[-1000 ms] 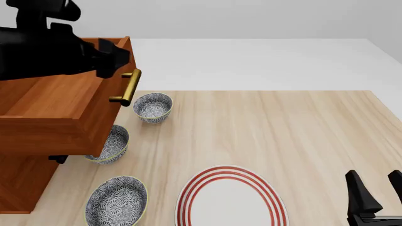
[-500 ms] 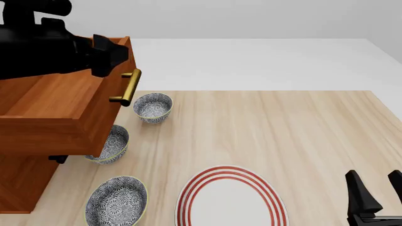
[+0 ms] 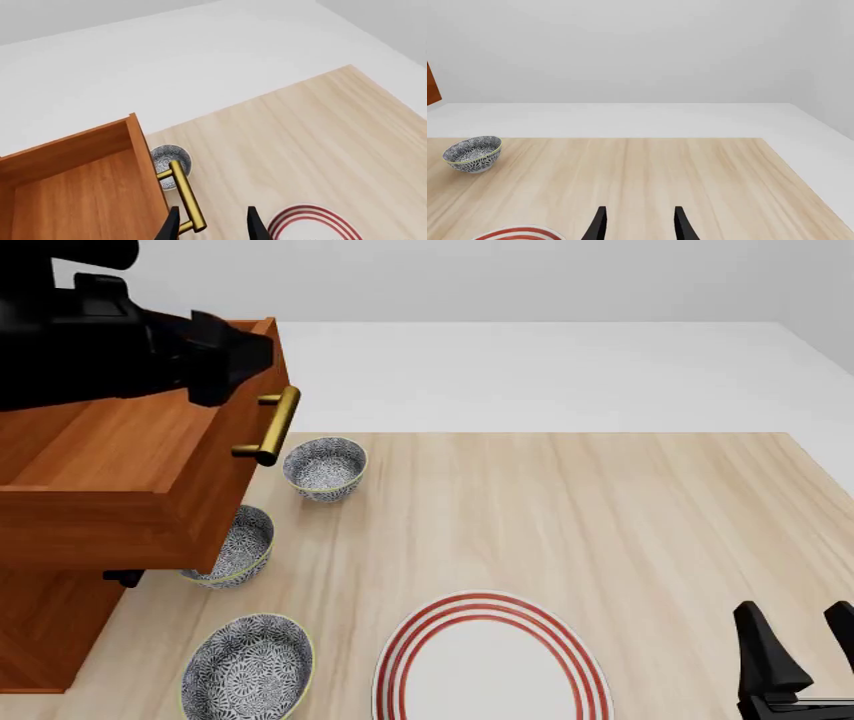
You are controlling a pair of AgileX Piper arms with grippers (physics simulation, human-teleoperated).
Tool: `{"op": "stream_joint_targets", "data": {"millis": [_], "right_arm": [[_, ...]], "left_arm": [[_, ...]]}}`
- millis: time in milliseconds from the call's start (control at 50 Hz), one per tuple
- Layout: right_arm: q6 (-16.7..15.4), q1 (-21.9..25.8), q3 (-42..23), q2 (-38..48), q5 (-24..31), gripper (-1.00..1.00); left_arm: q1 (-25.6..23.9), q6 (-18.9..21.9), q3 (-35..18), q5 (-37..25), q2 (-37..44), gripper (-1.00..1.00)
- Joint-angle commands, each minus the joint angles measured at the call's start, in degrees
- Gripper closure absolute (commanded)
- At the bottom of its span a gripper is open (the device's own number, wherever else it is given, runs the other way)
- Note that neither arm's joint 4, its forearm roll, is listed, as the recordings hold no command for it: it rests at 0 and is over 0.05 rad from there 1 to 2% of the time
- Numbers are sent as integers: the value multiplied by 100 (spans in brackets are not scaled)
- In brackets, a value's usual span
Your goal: Open the top drawer of the cabinet.
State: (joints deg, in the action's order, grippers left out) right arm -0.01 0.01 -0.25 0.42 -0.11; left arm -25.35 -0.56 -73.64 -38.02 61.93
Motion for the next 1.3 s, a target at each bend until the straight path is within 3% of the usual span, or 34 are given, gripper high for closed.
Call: {"op": "stream_joint_targets", "data": {"millis": [20, 1300], "right_arm": [[0, 0, 0, 0, 0, -100], [0, 0, 0, -1, 0, -100]], "left_arm": [[-60, -3, 17, -21, -57, -100], [-528, -103, 96, -103, -441, -100]]}}
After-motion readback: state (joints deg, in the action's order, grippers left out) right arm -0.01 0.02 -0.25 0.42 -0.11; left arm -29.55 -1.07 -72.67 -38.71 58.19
